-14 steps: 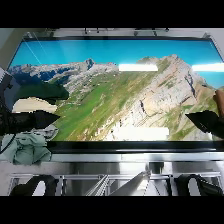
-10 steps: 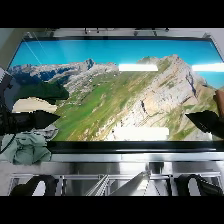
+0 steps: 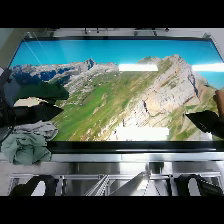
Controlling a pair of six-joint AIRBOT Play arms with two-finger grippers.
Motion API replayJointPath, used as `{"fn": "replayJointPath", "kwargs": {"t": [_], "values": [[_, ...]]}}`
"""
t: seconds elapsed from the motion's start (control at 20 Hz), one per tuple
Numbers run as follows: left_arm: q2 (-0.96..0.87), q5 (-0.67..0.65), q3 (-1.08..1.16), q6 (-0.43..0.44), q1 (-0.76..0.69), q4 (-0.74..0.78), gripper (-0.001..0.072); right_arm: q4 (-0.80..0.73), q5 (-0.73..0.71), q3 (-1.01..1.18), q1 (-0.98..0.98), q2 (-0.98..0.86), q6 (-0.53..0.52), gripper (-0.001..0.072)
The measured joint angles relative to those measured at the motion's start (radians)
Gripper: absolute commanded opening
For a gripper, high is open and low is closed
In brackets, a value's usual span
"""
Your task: Fold the shirts.
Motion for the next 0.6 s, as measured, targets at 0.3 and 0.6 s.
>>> {"fn": "replayJointPath", "kwargs": {"t": [0.3, 0.6], "values": [[-0.317, -0.028, 0.313, -0.055, 0.099, 0.133, 0.0718, 0.031, -0.084, 0.000, 0.000, 0.000, 0.002, 0.0020], [-0.610, -0.035, 0.539, -0.090, 0.241, 0.261, 0.0719, 0.053, -0.160, -0.003, 0.000, -0.001, 0.001, 0.0019]]}}
